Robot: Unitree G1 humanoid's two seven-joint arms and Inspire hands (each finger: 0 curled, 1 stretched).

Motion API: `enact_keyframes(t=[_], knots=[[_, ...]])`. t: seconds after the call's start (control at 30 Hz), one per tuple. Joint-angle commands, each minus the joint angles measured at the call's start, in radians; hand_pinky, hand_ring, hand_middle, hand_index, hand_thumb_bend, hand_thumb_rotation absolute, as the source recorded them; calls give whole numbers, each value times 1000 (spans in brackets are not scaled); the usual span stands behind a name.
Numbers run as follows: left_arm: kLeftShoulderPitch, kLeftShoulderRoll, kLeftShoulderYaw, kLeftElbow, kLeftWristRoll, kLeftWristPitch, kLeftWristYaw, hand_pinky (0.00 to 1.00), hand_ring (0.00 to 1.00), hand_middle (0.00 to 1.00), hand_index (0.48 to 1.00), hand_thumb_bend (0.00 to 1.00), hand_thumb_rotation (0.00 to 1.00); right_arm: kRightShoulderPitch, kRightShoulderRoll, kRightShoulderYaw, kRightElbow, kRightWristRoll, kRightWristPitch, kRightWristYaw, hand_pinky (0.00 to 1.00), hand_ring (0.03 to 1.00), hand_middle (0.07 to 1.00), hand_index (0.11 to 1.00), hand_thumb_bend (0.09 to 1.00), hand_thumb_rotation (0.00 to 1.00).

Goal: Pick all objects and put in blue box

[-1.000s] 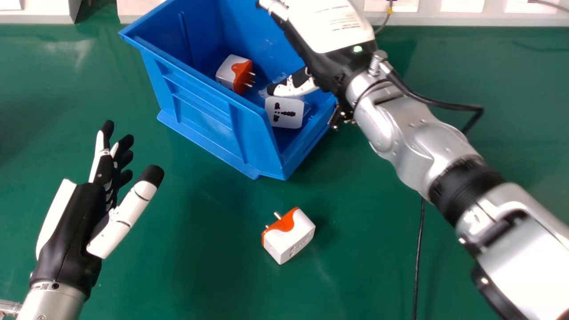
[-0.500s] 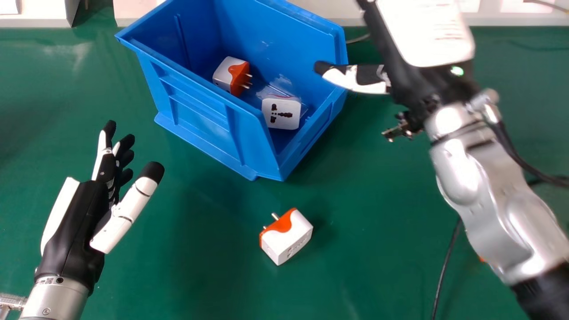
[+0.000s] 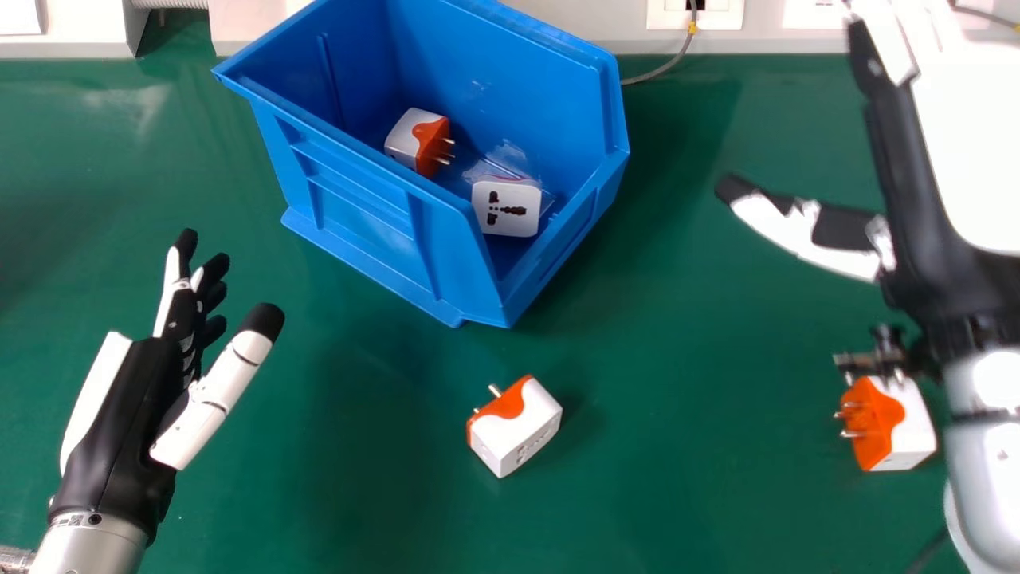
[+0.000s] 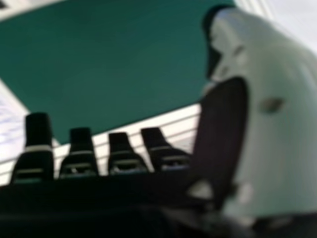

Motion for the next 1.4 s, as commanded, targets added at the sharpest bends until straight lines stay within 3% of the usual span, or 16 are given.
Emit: enact_keyframes(t=[0.0,0.13,0.23,0.33,0.47,0.53,0.57,0.63,1.0,1.37], knots=[[12,12,10,-38,-6,-17,0,972,995,996,981,620,783,72,37,-33,-82,-30,20,3,771,920,948,931,405,316],[21,15,14,-52,-3,-10,-1,974,997,998,984,638,797,159,88,-42,-134,-53,37,17,761,913,942,928,435,320],[21,20,18,-47,3,-9,0,976,999,999,986,643,811,243,136,-38,-162,-77,56,24,763,910,940,927,455,321],[22,24,21,-46,1,-8,1,978,1000,1000,987,647,820,304,163,-39,-154,-93,63,40,771,910,940,926,472,320],[19,21,25,-37,-43,-11,-18,978,1000,1000,989,640,827,349,166,-47,-154,-103,68,78,786,912,944,927,487,329],[15,16,28,-25,-85,-21,-42,978,1000,1000,989,640,827,376,125,-74,-147,-87,54,124,786,912,944,927,487,329],[14,16,29,-24,-99,-23,-50,974,998,1000,988,636,827,386,101,-92,-140,-73,42,148,782,907,940,922,500,327],[14,18,30,-22,-110,-25,-56,974,998,1000,988,636,827,396,52,-129,-126,-45,16,187,782,907,940,922,500,327],[17,26,38,-20,-93,-39,-55,987,1000,1000,992,603,789,371,-189,-272,-25,68,-120,365,838,926,955,946,521,434],[9,38,45,-6,-73,-49,-51,998,1000,1000,996,599,793,193,-371,-250,187,96,-202,471,853,933,959,951,547,448]])
